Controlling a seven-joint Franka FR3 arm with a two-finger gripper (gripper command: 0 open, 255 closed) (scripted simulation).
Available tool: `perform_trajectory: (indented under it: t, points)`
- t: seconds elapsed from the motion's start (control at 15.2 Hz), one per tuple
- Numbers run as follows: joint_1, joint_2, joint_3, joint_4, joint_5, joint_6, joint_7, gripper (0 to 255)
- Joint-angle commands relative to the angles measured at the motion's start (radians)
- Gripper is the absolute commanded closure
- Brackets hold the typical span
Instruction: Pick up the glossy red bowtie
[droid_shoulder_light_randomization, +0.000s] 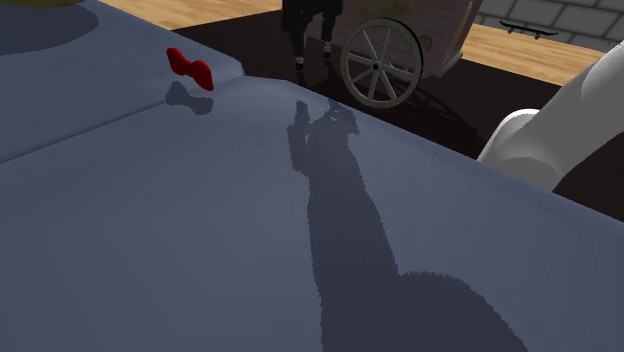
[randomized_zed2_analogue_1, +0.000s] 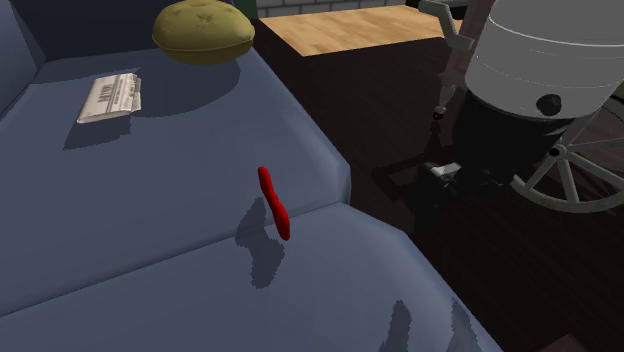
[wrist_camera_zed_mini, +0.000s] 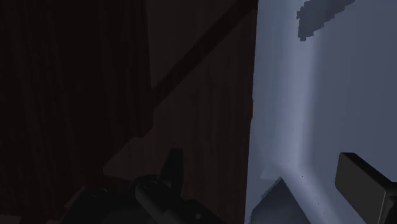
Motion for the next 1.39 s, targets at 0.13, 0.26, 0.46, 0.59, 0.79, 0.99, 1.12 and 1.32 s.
perform_trajectory:
  t: [0.13, 0.26, 0.46, 0.59, 0.79, 0.99, 1.12, 1.32]
  points:
    - [0.017, 0.140, 0.056, 0.141, -0.012, -0.003, 0.081, 0]
    - [0.028, 0.214, 0.080, 0.219, -0.027, -0.010, 0.121, 0]
    - [0.053, 0.331, 0.114, 0.350, -0.058, -0.030, 0.179, 0]
    - [0.077, 0.416, 0.132, 0.450, -0.086, -0.051, 0.217, 0]
    - [0.127, 0.555, 0.152, 0.627, -0.136, -0.097, 0.270, 0]
    - [0.204, 0.718, 0.159, 0.859, -0.195, -0.172, 0.312, 0]
    - [0.228, 0.763, 0.156, 0.915, -0.210, -0.182, 0.321, 0]
    - [0.209, 0.736, 0.157, 0.831, -0.198, -0.124, 0.323, 0]
